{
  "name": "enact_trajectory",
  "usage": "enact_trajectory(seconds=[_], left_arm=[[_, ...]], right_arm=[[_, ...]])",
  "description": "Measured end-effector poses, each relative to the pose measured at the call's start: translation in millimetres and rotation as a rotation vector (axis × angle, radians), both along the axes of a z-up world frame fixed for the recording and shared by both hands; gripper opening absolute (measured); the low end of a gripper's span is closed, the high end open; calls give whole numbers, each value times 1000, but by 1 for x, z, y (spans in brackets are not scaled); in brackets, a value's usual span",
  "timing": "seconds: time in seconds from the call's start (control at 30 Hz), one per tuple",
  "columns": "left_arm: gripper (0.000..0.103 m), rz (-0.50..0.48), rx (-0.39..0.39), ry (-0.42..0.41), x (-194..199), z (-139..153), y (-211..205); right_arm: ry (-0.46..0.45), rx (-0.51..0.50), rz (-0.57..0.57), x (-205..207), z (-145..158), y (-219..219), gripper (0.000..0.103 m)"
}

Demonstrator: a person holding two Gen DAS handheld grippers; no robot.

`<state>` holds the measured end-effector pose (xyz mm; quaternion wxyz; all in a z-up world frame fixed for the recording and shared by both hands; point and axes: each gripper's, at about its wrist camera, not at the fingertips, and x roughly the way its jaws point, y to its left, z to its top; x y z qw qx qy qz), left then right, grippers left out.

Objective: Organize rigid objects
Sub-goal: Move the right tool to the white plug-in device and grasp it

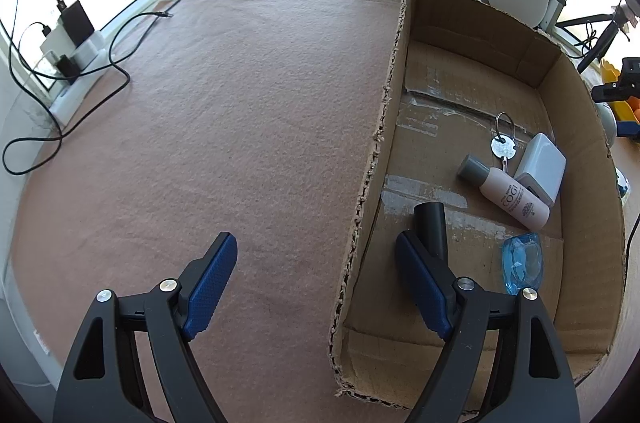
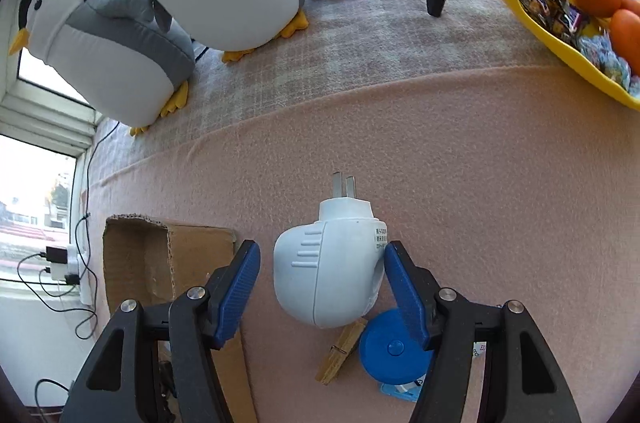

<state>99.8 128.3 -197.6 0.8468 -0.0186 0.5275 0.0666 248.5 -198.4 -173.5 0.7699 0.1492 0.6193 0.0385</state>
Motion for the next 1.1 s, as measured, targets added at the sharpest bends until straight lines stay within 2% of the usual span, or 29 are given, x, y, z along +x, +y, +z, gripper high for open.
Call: enact_trajectory(seconds=[0.13,0.27,0.4,0.6,0.93,1.1], left_arm=[[83,3,3,-2,0,0,-2],[83,3,3,-2,0,0,-2],[83,3,3,-3,0,0,-2],[83,2,2,-2,0,0,-2],[83,3,0,-3,-1,-2,-3],[83,3,0,-3,-1,-1,-3]], right_arm=[[-15,-152,112,-3,0,22,60],[-10,-230,150,-4,-4,29,60],[-8,-243,157,-4,-6,24,52],[22,-262,171,-3,-17,21,47],[-36,-251,172,-15,-13,15,45],[-84,-235,181,-27,1,10,45]])
